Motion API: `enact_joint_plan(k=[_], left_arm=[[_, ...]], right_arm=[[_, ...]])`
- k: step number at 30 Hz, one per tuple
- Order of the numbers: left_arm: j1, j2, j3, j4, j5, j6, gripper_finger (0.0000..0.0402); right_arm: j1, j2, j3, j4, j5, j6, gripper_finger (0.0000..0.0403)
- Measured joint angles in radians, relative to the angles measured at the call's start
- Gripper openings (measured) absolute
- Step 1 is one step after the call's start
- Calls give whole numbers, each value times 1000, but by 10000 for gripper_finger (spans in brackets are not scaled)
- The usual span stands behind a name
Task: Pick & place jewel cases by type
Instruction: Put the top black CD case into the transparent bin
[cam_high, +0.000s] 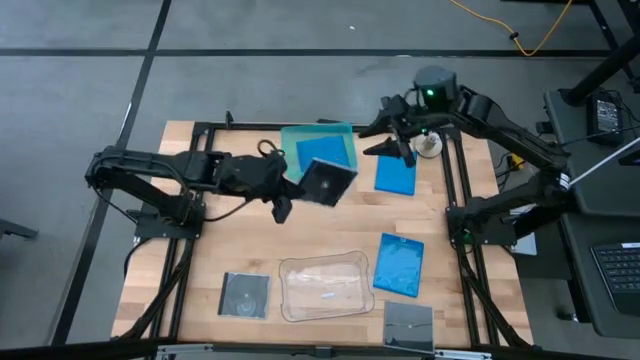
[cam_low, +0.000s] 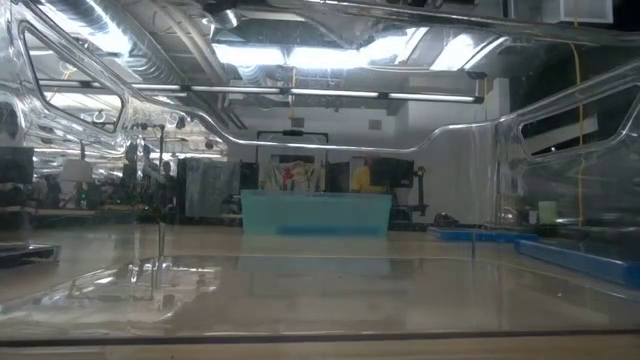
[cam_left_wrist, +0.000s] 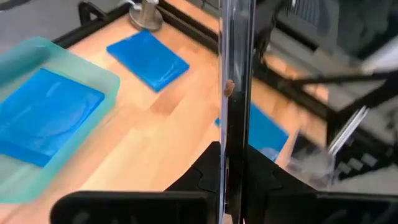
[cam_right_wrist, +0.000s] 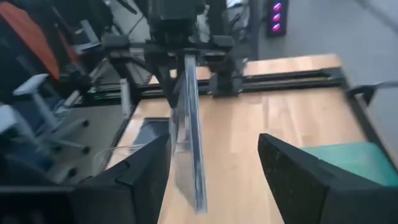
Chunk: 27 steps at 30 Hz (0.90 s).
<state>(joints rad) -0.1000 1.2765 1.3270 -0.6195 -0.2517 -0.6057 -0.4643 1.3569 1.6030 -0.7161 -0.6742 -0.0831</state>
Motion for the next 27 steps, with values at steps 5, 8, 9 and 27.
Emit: enact_joint_plan(k=[5, 8, 9, 27], left_arm=[[12, 36, 0, -6, 34, 91, 20], [24, 40, 0, -5, 46, 137, 20], [26, 39, 0, -4, 48, 147, 20], [77, 33, 0, 26, 124, 201, 20]], right_arm=[[17, 121, 144, -140, -59, -4, 233], [27, 177, 188, -200, -89, -4, 228], [31, 193, 194, -215, -98, -3, 228], [123, 340, 192, -262, -132, -27, 226]])
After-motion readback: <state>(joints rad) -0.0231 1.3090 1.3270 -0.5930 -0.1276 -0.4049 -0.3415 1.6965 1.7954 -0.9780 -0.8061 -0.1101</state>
